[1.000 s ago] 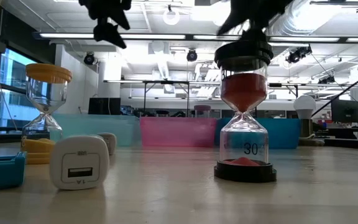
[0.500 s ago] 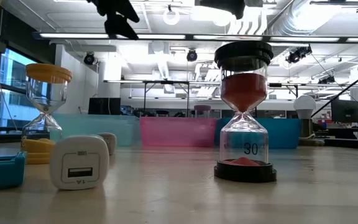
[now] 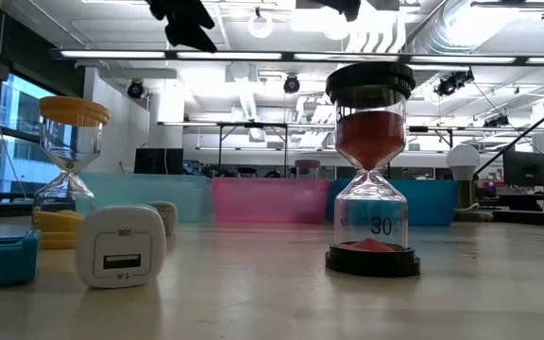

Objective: Pick & Place Office items
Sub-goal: Put the yellow hourglass into the pink bin

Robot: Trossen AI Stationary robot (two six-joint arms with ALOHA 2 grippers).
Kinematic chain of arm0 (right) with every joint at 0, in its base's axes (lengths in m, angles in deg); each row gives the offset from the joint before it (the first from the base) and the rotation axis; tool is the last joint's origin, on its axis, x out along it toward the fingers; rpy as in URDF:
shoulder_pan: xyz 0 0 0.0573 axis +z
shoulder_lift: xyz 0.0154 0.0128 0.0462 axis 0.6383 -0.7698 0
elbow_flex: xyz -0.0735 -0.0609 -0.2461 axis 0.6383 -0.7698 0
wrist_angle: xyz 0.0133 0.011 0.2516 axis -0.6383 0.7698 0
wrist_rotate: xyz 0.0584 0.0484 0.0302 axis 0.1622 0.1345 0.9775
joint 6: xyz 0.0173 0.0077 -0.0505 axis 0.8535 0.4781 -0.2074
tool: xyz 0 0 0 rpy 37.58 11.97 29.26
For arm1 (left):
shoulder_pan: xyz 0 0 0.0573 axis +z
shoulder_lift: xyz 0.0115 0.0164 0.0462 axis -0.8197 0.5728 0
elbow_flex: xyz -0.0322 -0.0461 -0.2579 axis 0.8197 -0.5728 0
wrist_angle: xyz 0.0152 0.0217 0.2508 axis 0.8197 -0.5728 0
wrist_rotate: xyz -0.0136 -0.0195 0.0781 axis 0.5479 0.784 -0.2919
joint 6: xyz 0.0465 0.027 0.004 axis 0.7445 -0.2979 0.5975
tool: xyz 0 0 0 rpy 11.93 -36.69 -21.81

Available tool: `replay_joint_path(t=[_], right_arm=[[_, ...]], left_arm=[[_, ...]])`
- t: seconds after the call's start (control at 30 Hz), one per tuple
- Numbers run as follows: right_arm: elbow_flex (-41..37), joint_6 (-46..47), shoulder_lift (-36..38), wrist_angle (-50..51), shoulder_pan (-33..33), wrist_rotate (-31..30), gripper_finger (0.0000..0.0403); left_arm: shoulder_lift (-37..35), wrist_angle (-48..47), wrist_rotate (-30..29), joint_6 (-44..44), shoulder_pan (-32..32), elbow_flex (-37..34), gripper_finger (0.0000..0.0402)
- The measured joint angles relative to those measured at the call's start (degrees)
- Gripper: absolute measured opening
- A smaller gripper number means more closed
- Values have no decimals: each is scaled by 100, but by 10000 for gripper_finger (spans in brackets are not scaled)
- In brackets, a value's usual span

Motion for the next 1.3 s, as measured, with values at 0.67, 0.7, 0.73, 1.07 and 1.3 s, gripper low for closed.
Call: replay_joint_path(t=[0.67,0.7,0.73,1.07,1.3], right_arm=[[-2,509,-718,-174,-306,527,358],[-2,503,-741,-188,-315,578,358],[-2,461,-750,-197,-315,623,358],[-2,-287,-750,-445,-288,668,358],[-2,-917,-752,-546,-166,456,358]], left_arm=[[7,-30,-108,-404,-108,0,319],[7,-30,-108,-334,-108,0,319],[7,-28,-108,-247,-106,0,319],[202,265,-41,63,-54,0,319],[849,572,374,636,161,0,313]])
